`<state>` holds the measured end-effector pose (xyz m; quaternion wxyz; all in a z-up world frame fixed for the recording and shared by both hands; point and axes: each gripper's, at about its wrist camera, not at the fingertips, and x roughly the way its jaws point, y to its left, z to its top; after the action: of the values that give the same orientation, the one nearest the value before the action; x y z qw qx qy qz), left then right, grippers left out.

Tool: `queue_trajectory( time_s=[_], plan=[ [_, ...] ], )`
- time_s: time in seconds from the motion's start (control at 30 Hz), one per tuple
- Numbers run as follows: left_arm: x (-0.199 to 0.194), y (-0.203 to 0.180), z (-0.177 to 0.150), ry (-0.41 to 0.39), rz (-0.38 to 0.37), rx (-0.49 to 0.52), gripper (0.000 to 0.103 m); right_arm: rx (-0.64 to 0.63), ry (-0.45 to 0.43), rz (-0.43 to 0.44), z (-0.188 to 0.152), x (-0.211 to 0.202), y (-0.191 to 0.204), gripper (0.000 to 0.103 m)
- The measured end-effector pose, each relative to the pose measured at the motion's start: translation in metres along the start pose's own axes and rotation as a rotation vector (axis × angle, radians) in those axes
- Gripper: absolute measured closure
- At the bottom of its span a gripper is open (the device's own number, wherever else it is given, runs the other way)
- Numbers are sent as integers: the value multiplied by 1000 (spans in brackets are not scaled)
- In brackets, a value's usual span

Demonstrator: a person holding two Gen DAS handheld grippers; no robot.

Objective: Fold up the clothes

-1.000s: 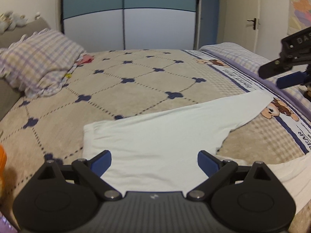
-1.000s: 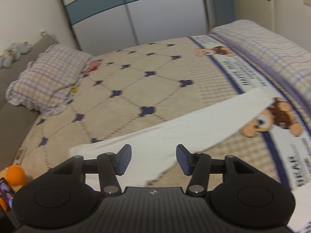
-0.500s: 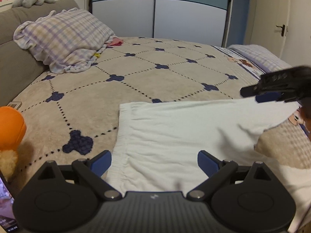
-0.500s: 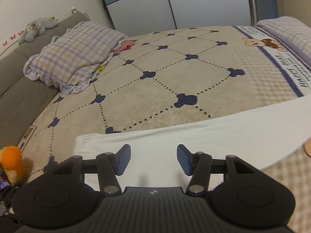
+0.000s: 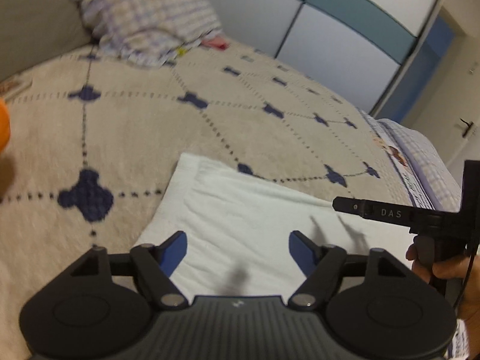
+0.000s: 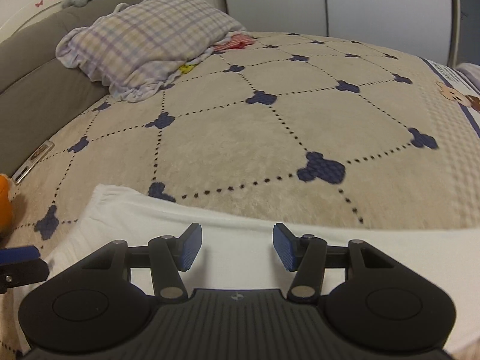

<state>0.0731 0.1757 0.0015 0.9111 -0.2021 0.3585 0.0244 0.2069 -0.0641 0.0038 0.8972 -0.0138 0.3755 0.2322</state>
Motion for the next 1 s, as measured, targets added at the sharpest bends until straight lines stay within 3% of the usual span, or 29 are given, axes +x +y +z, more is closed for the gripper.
queue_trajectory(
  time_s=[0.23,0.5,0.73,1.0],
  plan=[
    [18,1,4,36,68,6,29,-104,27,-4,5,23,7,47],
    [33,4,5,76,94,4,26,-104,35,-4,1,44,-6,46],
    [43,9,5,108,100,-4,24,-81,-30,28,-10,54,-13,34],
    [47,4,5,109,108,0,18,-80,-69,13,-13,57,-10,33]
  ],
)
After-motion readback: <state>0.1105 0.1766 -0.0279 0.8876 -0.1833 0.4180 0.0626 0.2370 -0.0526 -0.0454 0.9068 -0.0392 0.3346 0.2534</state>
